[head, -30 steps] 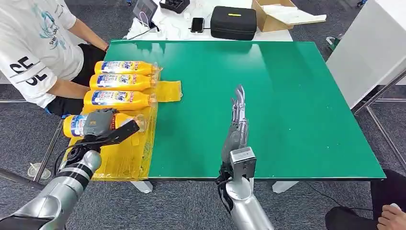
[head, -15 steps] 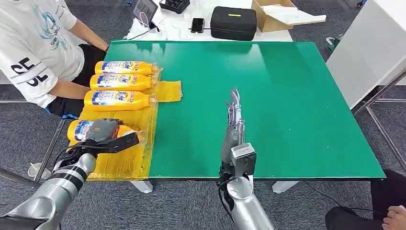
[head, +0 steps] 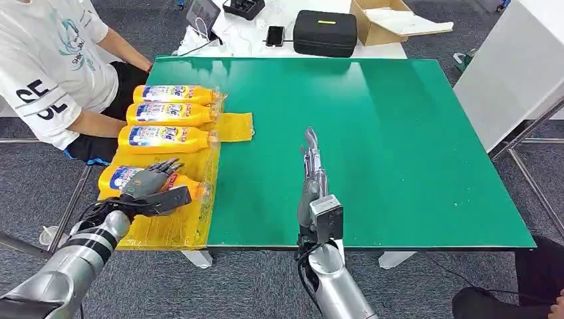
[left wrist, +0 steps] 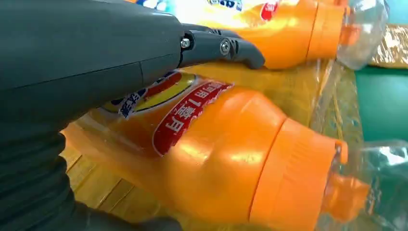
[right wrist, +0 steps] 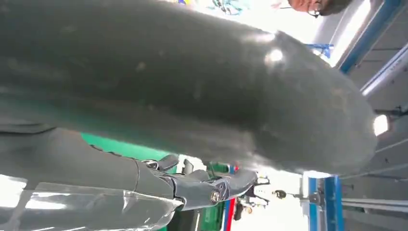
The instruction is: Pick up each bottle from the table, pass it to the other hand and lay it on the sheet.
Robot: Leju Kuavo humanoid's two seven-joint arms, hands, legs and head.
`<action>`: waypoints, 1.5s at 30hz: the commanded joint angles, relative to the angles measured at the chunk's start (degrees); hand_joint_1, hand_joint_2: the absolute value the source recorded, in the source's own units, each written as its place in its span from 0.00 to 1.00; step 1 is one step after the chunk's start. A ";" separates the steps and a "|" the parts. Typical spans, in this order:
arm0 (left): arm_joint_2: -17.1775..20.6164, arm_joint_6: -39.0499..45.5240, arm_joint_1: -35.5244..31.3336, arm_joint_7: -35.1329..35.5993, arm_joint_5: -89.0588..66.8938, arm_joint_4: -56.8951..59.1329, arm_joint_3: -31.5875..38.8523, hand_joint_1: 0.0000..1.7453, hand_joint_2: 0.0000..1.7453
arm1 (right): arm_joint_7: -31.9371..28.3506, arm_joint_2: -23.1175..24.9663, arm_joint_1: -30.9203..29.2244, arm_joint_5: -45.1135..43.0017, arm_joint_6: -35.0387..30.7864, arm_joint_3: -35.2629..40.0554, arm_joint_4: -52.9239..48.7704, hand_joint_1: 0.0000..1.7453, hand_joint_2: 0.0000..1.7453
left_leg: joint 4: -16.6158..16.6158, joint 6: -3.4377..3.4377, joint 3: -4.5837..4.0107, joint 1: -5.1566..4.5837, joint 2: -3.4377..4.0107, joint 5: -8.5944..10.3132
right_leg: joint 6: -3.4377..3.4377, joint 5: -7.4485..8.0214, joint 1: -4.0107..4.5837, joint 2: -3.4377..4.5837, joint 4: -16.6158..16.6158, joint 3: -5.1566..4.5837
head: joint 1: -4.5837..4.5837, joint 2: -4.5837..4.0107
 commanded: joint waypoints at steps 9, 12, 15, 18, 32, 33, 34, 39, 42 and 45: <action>1.85 -10.30 0.09 -4.15 4.08 3.00 -2.36 0.00 0.00 | 0.14 0.01 -3.55 -0.39 1.29 -0.57 7.97 0.00 0.00 | -0.07 0.07 0.48 -0.03 0.17 -0.06 | -0.05 -0.02 0.00 0.08 -0.06 0.44 | 0.02 0.00; 3.84 -18.65 3.44 -5.01 15.93 -5.52 -3.08 0.00 0.00 | 0.13 0.09 -4.05 -0.45 2.21 -0.61 9.30 0.00 0.00 | -0.10 0.09 0.59 -0.02 0.26 -0.08 | -0.09 -0.01 0.03 0.14 -0.09 0.52 | 0.00 0.00; 4.27 -16.62 10.95 -5.01 36.01 -18.72 -3.57 0.00 0.00 | -0.01 0.26 -3.59 -0.56 2.51 -0.75 9.17 0.00 0.00 | -0.15 0.07 0.63 -0.08 0.25 -0.06 | -0.06 -0.01 -0.04 0.17 -0.10 0.53 | 0.00 0.00; 2.71 -15.58 18.49 -5.01 52.95 -36.05 2.00 0.00 1.00 | 0.91 0.33 -2.18 0.29 2.38 -0.25 8.18 0.00 0.00 | -0.18 0.11 0.75 -0.06 0.28 -0.13 | -0.08 -0.05 -0.01 0.15 -0.17 0.66 | 0.00 0.00; -20.72 1.83 13.30 -5.01 58.33 -52.96 43.38 0.00 1.00 | 3.50 0.85 -0.11 8.48 -0.71 2.37 15.30 0.00 0.00 | -0.01 0.04 0.07 0.05 0.26 -0.07 | -0.07 -0.01 0.09 0.03 -0.07 -0.07 | 0.00 0.00; -21.30 0.31 14.00 -5.01 58.83 -52.72 42.69 0.00 1.00 | 2.46 0.56 1.02 9.02 -1.97 1.92 13.87 0.00 0.00 | -0.01 0.07 0.16 0.04 0.15 -0.10 | -0.08 -0.08 0.09 -0.10 -0.07 0.05 | 0.00 0.00; -22.57 -1.35 16.03 -5.01 59.84 -52.89 41.25 0.00 1.00 | 1.06 0.32 3.62 8.29 -3.43 0.23 10.36 0.00 0.00 | -0.02 0.05 0.08 0.05 0.13 -0.06 | -0.06 -0.06 0.09 -0.10 -0.08 -0.01 | 0.00 0.00; -24.72 -1.27 27.49 -5.01 58.54 -59.60 32.14 0.00 1.00 | -1.84 0.01 12.53 5.65 -8.46 -4.62 -3.40 0.00 1.00 | -0.11 0.15 0.32 -0.08 -0.07 -0.20 | 0.01 -0.24 -0.03 -0.19 -0.17 0.32 | 0.02 0.02; -24.72 -1.27 27.49 -5.01 58.54 -59.60 32.14 0.00 1.00 | -1.84 0.01 12.53 5.65 -8.46 -4.62 -3.40 0.00 1.00 | 0.04 0.17 0.20 -0.12 0.04 -0.34 | -0.01 -0.24 -0.07 -0.08 -0.04 0.17 | 0.02 0.00; -24.72 -1.27 27.49 -5.01 58.54 -59.60 32.14 0.00 1.00 | -1.84 0.01 12.53 5.65 -8.46 -4.62 -3.40 0.00 1.00 | -0.01 0.13 0.14 -0.11 0.03 -0.30 | -0.07 -0.20 -0.05 -0.12 -0.07 0.09 | 0.02 0.00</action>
